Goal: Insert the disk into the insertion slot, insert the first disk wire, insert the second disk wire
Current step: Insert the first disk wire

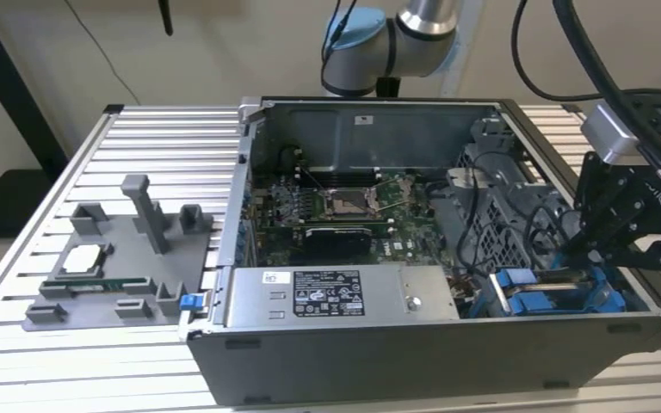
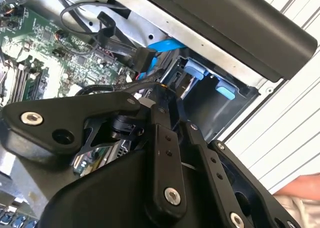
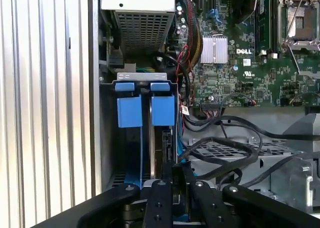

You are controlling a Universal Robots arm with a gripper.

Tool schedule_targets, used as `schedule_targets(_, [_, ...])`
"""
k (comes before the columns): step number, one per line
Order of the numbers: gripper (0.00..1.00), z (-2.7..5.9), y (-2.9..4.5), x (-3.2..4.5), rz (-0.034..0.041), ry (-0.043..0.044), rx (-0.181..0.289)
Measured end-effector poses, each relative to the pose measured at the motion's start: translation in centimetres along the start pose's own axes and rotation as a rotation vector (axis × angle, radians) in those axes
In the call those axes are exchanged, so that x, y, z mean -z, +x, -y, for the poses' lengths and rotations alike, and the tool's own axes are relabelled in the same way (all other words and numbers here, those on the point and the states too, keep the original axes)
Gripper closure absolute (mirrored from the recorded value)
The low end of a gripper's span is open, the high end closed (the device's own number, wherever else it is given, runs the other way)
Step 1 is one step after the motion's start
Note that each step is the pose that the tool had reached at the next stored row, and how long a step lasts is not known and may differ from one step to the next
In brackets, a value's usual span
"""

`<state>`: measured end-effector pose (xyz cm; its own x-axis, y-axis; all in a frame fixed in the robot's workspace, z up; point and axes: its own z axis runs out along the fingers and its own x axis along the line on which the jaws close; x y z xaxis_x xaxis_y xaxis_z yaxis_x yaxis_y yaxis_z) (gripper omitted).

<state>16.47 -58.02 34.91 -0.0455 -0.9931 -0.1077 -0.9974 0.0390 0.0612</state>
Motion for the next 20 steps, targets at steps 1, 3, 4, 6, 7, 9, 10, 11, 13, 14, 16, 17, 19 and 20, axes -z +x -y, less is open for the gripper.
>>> schedule_targets(1, [1.0, 0.0, 0.0, 0.0, 0.0, 0.0, 0.0])
schedule_targets(3, [1.0, 0.09, -0.01, 0.0, 0.0, -0.0001, 0.0])
schedule_targets(4, [1.0, 0.15, -0.01, -0.03, 0.0002, 0.0, 0.0])
schedule_targets(6, [1.0, 0.21, 0.01, -0.11, 0.0, 0.0, 0.0])
schedule_targets(7, [1.0, 0.22, 0.03, -0.18, 0.0001, 0.0, 0.0])
schedule_targets(9, [1.0, 0.25, 0.07, -0.28, -0.0001, 0.0, 0.0])
schedule_targets(10, [1.0, 0.26, 0.1, -0.33, 0.0001, 0.0, 0.0])
schedule_targets(11, [1.0, 0.27, 0.12, -0.39, 0.0001, 0.0, 0.0])
schedule_targets(13, [1.0, 0.28, 0.18, -0.52, 0.0002, 0.0, 0.0])
schedule_targets(14, [1.0, 0.28, 0.2, -0.57, 0.0, 0.0, 0.0])
schedule_targets(16, [1.0, 0.29, 0.23, -0.7, 0.0, 0.0, 0.0])
schedule_targets(17, [1.0, 0.3, 0.23, -0.75, -0.0001, 0.0, 0.0])
schedule_targets(19, [1.0, 0.3, 0.25, -0.84, -0.0001, 0.0, 0.0])
schedule_targets(20, [1.0, 0.3, 0.24, -0.85, -0.0001, 0.0, 0.0])
